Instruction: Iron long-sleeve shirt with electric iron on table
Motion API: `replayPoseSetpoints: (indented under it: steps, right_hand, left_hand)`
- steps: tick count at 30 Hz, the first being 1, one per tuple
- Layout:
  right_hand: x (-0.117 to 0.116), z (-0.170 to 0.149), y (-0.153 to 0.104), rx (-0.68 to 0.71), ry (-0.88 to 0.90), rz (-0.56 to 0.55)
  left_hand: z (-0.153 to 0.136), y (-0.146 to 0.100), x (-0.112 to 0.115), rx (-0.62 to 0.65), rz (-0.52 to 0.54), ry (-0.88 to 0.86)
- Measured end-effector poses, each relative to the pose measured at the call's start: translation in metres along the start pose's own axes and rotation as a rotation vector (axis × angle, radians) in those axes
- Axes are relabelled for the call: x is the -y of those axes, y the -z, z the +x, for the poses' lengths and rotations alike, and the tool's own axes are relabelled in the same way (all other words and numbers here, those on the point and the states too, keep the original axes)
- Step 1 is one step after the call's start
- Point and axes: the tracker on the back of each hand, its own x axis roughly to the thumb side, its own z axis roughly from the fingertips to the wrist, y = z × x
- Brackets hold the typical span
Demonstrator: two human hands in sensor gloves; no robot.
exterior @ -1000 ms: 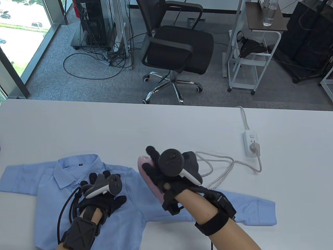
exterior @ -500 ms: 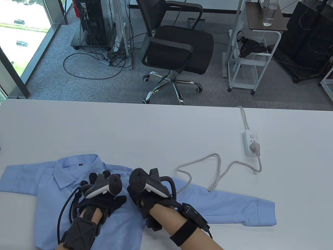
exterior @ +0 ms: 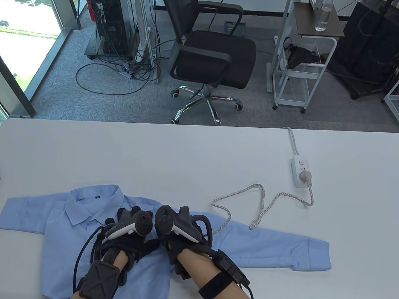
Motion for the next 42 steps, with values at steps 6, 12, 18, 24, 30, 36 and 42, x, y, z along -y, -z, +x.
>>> replayPoseSetpoints:
  steps: [6,12,18,24,30,36,42]
  right_hand:
    - [0.002,-0.005,-0.002,-0.038,-0.018,-0.002]
    - [0.007,-0.032,-0.007,-0.097,0.001,-0.006]
    - [0.014,-0.072,-0.015,-0.176,-0.014,-0.017]
    - [0.019,-0.102,-0.027,-0.219,-0.024,-0.016]
    - [0.021,-0.121,-0.034,-0.248,-0.034,-0.02]
    - [0.026,-0.147,-0.043,-0.285,-0.04,-0.025]
    - [0.029,-0.171,-0.052,-0.312,-0.055,-0.033]
  left_hand:
    - [0.0,0.0,0.001,-0.004,0.009,0.015]
    - [0.0,0.0,0.001,-0.005,0.009,0.015]
    - [0.0,0.0,0.001,-0.005,0.011,0.016]
    - [0.0,0.0,0.001,-0.005,0.009,0.015]
    - [0.0,0.0,0.002,-0.004,0.012,0.013]
    - [0.0,0.0,0.002,-0.003,0.011,0.012]
    - [-0.001,0.0,0.002,-0.006,0.009,0.007]
